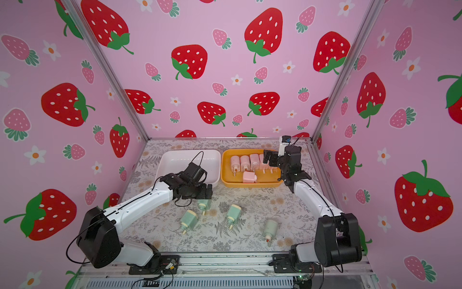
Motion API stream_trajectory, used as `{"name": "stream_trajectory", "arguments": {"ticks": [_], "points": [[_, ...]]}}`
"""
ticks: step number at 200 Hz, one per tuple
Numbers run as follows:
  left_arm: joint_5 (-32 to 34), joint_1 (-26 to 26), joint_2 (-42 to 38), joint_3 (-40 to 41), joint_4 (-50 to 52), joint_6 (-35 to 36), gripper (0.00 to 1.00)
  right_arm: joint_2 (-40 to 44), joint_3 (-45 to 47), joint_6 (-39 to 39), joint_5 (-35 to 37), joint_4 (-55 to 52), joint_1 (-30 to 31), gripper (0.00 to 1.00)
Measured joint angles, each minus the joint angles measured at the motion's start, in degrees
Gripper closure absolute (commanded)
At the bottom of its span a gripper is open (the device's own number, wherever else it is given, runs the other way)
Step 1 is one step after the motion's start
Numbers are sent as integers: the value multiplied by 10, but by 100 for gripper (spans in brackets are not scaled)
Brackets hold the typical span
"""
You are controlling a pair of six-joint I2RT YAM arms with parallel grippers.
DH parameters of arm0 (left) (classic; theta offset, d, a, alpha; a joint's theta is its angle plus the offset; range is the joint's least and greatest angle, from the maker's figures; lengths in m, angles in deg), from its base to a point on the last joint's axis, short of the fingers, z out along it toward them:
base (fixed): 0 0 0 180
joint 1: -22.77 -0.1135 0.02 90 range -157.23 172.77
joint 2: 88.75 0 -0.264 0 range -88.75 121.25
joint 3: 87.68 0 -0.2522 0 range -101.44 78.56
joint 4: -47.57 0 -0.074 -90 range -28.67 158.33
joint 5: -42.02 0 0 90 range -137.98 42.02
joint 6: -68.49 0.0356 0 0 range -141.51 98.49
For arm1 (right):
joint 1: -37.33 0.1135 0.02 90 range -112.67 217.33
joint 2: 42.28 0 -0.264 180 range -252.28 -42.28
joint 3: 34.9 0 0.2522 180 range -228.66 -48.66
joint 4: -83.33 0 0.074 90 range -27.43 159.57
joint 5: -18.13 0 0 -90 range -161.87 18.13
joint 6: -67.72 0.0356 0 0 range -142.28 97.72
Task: Place the pencil sharpeners by color into the storage box
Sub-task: Pick up the pencil sharpener from the center of the board.
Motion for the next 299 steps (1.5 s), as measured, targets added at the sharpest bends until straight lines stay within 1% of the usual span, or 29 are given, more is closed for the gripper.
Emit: {"name": "stream_trajectory", "arguments": {"ticks": [22, 47, 67, 89, 114, 154, 179, 208, 255, 270, 282, 299], "points": [[1, 7, 0, 25, -17, 8, 0, 13, 4, 19, 24, -6, 0, 0], [12, 8, 0, 47, -44, 12, 0, 33, 9, 33, 26, -8, 0, 0], [22, 8, 0, 61, -68, 19, 3, 51, 22, 47, 42, -7, 0, 0], [29, 9, -4, 81, -97, 25, 4, 57, 31, 46, 58, -8, 0, 0], [28, 9, -7, 91, -114, 35, 12, 57, 32, 42, 68, -24, 0, 0], [29, 13, -4, 97, -140, 49, 23, 70, 53, 20, 50, -30, 0, 0], [50, 28, 5, 98, -144, 50, 25, 81, 62, 12, 45, -28, 0, 0], [67, 33, 6, 103, -153, 50, 27, 96, 66, 1, 38, -25, 0, 0], [78, 34, 6, 123, -166, 49, 27, 105, 73, -13, 37, -24, 0, 0], [78, 34, 6, 126, -167, 47, 28, 107, 74, -14, 37, -25, 0, 0], [78, 35, 6, 126, -170, 46, 33, 110, 75, -15, 35, -25, 0, 0], [78, 35, 6, 127, -175, 45, 46, 113, 76, -16, 31, -25, 0, 0]]}}
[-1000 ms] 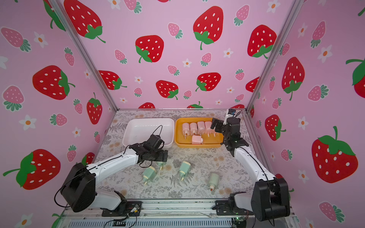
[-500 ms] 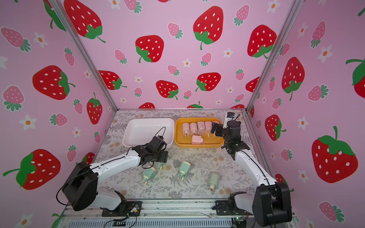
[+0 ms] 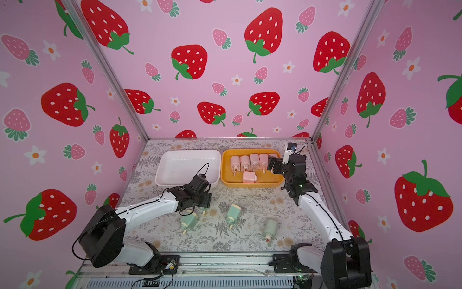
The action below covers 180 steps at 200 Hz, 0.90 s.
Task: Place the pencil sharpeners by color into the storage box
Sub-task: Pick up the pencil sharpener from the center of the board.
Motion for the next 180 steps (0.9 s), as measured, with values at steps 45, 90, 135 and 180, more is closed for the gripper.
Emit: {"name": "stream_trajectory", "arguments": {"ticks": [45, 90, 135, 180], "points": [[3, 1, -14, 17, -14, 0, 84, 2, 0, -6, -29, 0, 0, 0], [-1, 1, -27, 19, -8, -1, 100, 5, 0, -13, -63, 0, 0, 0], [-18, 1, -50, 19, -8, 0, 100, 12, 0, -17, -81, -1, 0, 0], [-37, 3, -62, 19, 0, 5, 100, 19, 0, -24, -122, -3, 0, 0]]}}
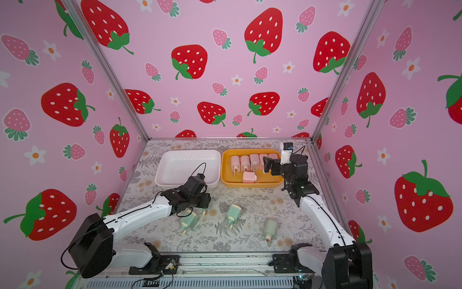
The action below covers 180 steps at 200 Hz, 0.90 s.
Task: Place the pencil sharpeners by color into the storage box
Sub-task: Pick up the pencil sharpener from the center of the board.
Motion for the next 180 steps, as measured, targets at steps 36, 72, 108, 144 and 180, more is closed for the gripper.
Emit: {"name": "stream_trajectory", "arguments": {"ticks": [36, 72, 108, 144, 180], "points": [[-5, 0, -3, 0, 8, 1, 100, 0, 0, -10, -48, -2, 7, 0], [-12, 0, -9, 0, 16, 1, 100, 0, 0, -18, -76, -2, 17, 0], [-15, 0, -9, -1, 30, 1, 100, 0, 0, -27, -122, -3, 26, 0], [-26, 0, -19, -2, 43, 1, 100, -1, -6, -46, -148, -12, 45, 0], [-39, 0, -42, -14, 59, 1, 100, -3, -21, -58, -174, -19, 60, 0]]}}
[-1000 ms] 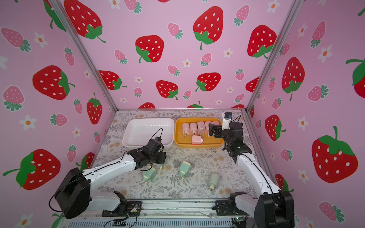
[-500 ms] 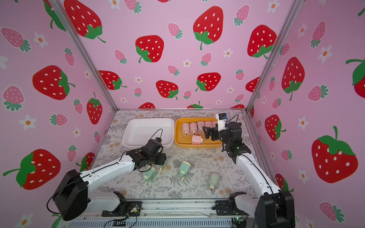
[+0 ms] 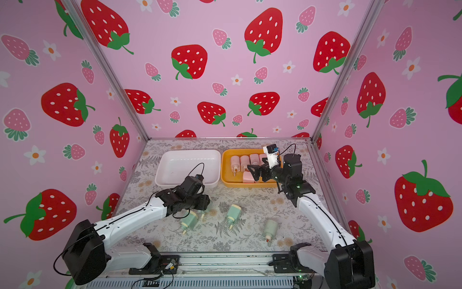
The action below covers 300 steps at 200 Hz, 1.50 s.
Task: Place the pencil sharpeners by color into the storage box
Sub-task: Pick up the pencil sharpener from the center of the board, then place the pencil sharpener in the storage box.
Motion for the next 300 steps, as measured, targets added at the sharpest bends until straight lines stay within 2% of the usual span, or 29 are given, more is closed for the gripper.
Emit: {"name": "stream_trajectory", "arguments": {"ticks": [47, 72, 112, 157, 189, 211, 239, 300], "points": [[-4, 0, -5, -45, 51, -5, 100, -19, -30, -30, -43, -25, 28, 0], [-6, -6, -5, -82, 84, -11, 100, -40, -47, -57, -37, -47, 56, 0], [-15, -20, -4, -136, 122, -22, 100, -93, -87, -120, 48, -97, 134, 0], [-10, -47, 7, -174, 137, -43, 100, -156, -118, -136, 166, -110, 189, 0], [-24, -85, 7, -166, 113, -75, 100, -197, -121, -117, 227, -101, 211, 0], [-33, -104, 3, -150, 93, -92, 100, -235, -139, -63, 258, -89, 219, 0], [-36, -112, -3, -144, 90, -99, 100, -288, -169, 11, 279, -66, 232, 0], [-36, -127, -7, -139, 77, -104, 100, -374, -249, 75, 395, -64, 299, 0]]}}
